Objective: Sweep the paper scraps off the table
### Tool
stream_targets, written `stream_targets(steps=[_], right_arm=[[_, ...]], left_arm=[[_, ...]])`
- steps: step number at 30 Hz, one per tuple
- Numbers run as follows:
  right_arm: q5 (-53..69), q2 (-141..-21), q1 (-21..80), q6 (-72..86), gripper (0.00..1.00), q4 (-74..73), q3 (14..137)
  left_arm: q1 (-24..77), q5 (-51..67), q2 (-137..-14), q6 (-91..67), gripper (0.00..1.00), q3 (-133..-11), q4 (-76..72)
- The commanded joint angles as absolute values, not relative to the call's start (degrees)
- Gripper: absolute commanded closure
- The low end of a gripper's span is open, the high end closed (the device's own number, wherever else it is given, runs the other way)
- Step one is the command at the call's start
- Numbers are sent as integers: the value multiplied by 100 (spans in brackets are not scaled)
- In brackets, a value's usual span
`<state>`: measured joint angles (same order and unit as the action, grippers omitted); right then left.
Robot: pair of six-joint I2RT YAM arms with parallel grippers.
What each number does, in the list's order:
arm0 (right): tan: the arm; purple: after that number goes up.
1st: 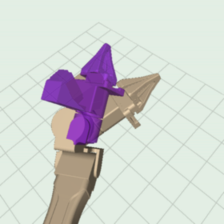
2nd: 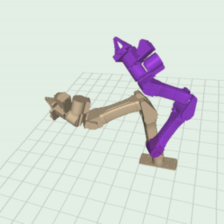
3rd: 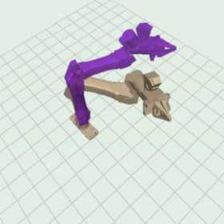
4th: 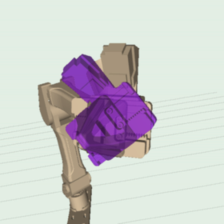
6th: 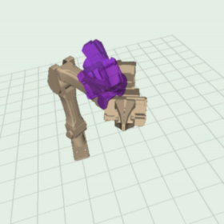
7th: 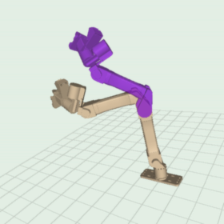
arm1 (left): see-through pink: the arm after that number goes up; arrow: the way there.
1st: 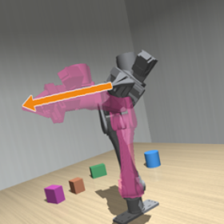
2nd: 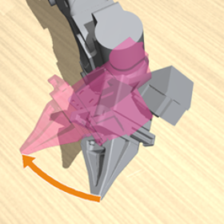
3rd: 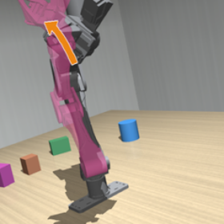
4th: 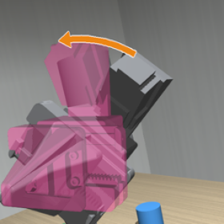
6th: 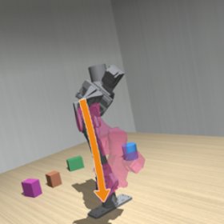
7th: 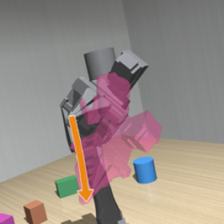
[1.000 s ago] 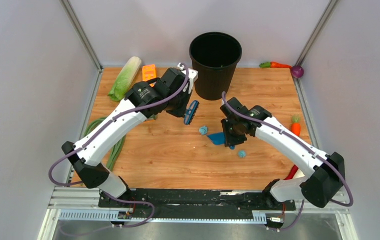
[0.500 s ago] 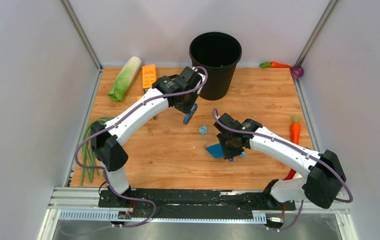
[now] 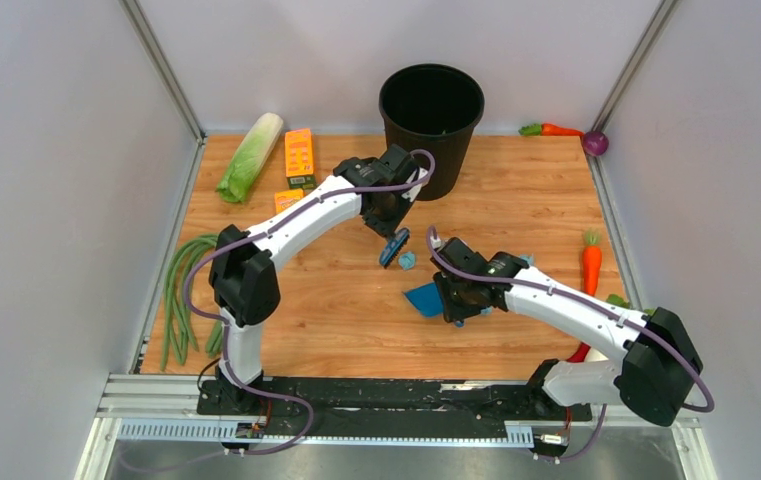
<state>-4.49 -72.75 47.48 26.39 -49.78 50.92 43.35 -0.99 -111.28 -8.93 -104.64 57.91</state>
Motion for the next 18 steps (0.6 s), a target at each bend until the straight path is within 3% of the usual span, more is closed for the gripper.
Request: stream_targets(steps=[1, 18], right_arm=[[-439, -7040, 4799, 2584, 100, -4457, 4896], [-747, -7655, 4799, 2663, 100, -3990, 4667]], left_arm=[[4324, 245, -11276, -730, 100, -10564, 5581], [4605, 1388, -11197, -62, 100, -10143, 5748]])
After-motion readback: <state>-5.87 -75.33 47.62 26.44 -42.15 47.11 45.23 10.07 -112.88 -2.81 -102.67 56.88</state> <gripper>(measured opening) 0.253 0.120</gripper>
